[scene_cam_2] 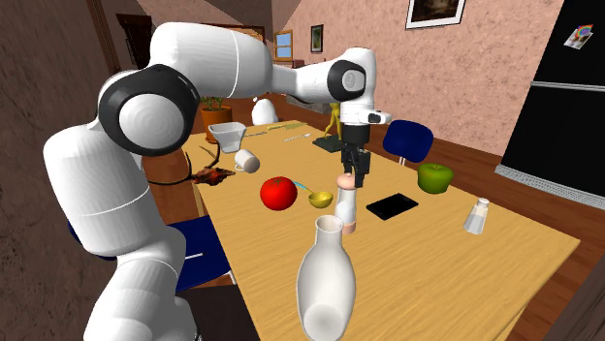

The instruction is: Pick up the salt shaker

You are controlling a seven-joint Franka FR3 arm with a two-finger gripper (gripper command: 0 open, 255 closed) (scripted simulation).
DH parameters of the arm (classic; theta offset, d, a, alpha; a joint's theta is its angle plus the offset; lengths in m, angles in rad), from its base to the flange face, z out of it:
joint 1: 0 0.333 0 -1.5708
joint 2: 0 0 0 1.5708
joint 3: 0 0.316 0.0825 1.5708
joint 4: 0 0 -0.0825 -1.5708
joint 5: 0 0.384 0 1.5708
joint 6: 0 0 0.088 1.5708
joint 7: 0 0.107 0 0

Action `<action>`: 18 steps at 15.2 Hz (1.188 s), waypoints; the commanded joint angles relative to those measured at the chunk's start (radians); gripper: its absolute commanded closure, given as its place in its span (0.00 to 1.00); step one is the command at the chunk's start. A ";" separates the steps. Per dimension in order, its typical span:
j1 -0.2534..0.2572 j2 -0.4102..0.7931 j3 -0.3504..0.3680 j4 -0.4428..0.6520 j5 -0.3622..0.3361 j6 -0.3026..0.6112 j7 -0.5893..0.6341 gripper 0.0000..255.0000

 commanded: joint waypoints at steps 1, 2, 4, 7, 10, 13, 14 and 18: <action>0.000 0.001 0.000 -0.002 0.001 0.000 0.000 1.00; 0.000 0.001 0.000 -0.002 0.001 0.000 0.000 1.00; 0.000 0.002 0.000 -0.002 0.000 0.001 -0.001 1.00; 0.000 0.006 0.001 0.042 -0.001 -0.040 -0.004 1.00; 0.001 0.012 0.002 0.089 -0.003 -0.081 -0.007 1.00; 0.003 0.020 0.003 0.139 -0.007 -0.124 -0.009 1.00; 0.004 0.024 0.004 0.157 -0.008 -0.138 -0.010 1.00; 0.007 0.041 0.007 0.230 -0.016 -0.197 -0.012 1.00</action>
